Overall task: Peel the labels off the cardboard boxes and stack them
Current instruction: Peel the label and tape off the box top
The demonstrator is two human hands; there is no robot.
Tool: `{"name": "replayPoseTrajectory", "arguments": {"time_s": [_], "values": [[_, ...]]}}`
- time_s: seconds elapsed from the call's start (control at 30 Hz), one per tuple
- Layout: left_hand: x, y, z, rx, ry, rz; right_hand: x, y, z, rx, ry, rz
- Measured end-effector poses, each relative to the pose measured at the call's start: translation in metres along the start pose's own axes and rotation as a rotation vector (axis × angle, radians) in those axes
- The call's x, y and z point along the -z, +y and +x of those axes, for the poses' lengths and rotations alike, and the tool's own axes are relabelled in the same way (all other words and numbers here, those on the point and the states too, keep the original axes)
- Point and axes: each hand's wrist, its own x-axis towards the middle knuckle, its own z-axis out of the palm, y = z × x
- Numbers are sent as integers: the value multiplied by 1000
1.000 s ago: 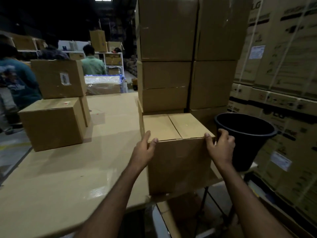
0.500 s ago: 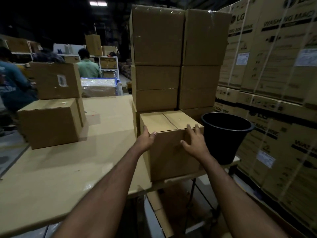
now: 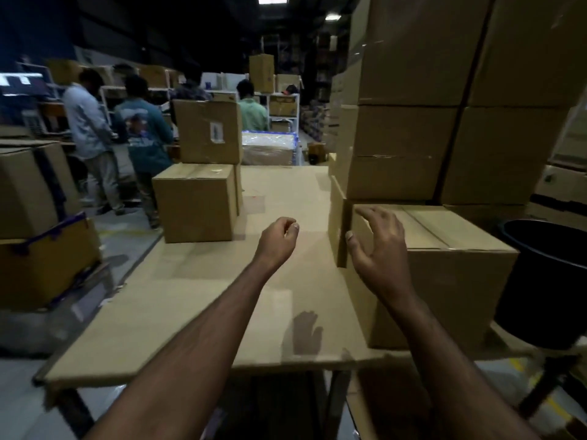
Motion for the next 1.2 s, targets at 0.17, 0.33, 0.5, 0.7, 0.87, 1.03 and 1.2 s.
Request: {"name": "replayPoseTrajectory", "arguments": {"time_s": [0.17,0.33,0.5,0.7,0.87,1.03,1.2], "values": [[68,-81,69,51,122,40,-116,-10,42,81,-181,107],[137,-171,134,208,158,21,-248,-9,90,44,-473,143],[195,-256,195,386,102,67,-359,-6,143,-140,-664,65],[229,-316,270,513,252,7,-453,5,193,-306,-643,163],[240,-329,321,712,530,103,-500,12,220,-453,-394,223],[250,-345,351,691,589,-71,-522,10,238,-584,-490,380],[252,-342,357,524,428,-246,-535,0,251,-565,-547,615]]}}
